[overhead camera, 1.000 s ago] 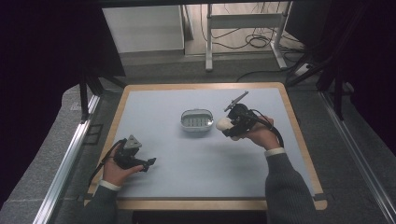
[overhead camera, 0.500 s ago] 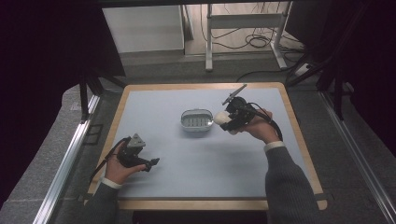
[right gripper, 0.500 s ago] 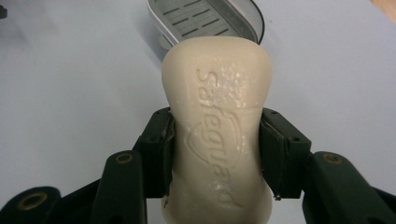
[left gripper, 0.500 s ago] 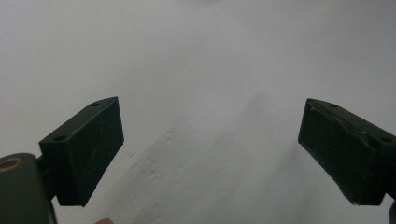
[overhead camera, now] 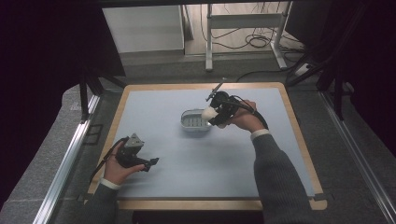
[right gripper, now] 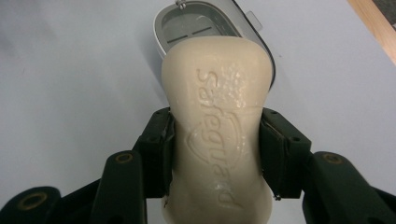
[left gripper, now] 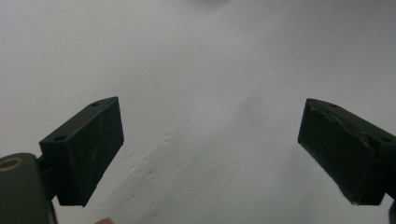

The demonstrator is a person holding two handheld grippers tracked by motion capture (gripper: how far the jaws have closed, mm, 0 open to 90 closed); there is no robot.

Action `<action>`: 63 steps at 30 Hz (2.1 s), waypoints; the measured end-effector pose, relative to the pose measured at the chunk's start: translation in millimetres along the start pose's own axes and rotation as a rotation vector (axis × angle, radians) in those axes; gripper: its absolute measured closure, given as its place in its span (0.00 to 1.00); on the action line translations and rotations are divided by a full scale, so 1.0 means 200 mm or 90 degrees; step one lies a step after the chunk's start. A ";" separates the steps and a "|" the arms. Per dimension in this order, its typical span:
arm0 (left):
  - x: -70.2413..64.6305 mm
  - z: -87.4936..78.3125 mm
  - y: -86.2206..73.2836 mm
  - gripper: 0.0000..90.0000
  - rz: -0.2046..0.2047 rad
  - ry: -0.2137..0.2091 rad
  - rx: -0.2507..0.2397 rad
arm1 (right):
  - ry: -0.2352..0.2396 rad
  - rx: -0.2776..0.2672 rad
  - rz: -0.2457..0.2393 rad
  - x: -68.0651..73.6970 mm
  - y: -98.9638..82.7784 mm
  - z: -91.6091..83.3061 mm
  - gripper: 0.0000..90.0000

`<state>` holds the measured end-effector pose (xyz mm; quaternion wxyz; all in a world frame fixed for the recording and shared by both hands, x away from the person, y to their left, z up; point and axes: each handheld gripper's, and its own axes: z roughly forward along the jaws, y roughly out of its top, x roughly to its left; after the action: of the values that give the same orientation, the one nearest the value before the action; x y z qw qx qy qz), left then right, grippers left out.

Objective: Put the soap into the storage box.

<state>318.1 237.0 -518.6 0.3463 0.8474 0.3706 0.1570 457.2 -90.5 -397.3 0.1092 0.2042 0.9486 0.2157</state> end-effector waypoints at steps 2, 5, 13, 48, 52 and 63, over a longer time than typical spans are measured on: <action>0.00 0.00 0.00 0.08 0.001 0.000 0.000 | 0.005 0.002 -0.006 0.00 0.02 0.02 0.55; -0.01 0.00 0.00 0.08 0.001 -0.001 0.004 | 0.011 0.005 -0.014 0.00 0.04 0.05 0.55; -0.02 0.02 0.00 0.08 0.006 -0.005 0.009 | 0.021 0.018 -0.046 -0.03 0.12 0.12 0.55; 0.00 0.02 -0.02 0.08 -0.002 -0.005 0.012 | 0.054 0.059 -0.125 -0.07 0.27 0.39 0.55; 0.00 0.02 -0.02 0.08 -0.002 -0.004 0.011 | 0.054 0.076 -0.145 -0.07 0.27 0.44 0.54; -0.01 0.02 -0.02 0.08 -0.003 -0.009 0.013 | 0.040 0.066 -0.142 -0.05 0.27 0.38 0.48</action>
<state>317.5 235.1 -524.1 0.3410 0.8509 0.3719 0.1461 506.0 -22.7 -439.8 0.0918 0.0956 0.9783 0.1592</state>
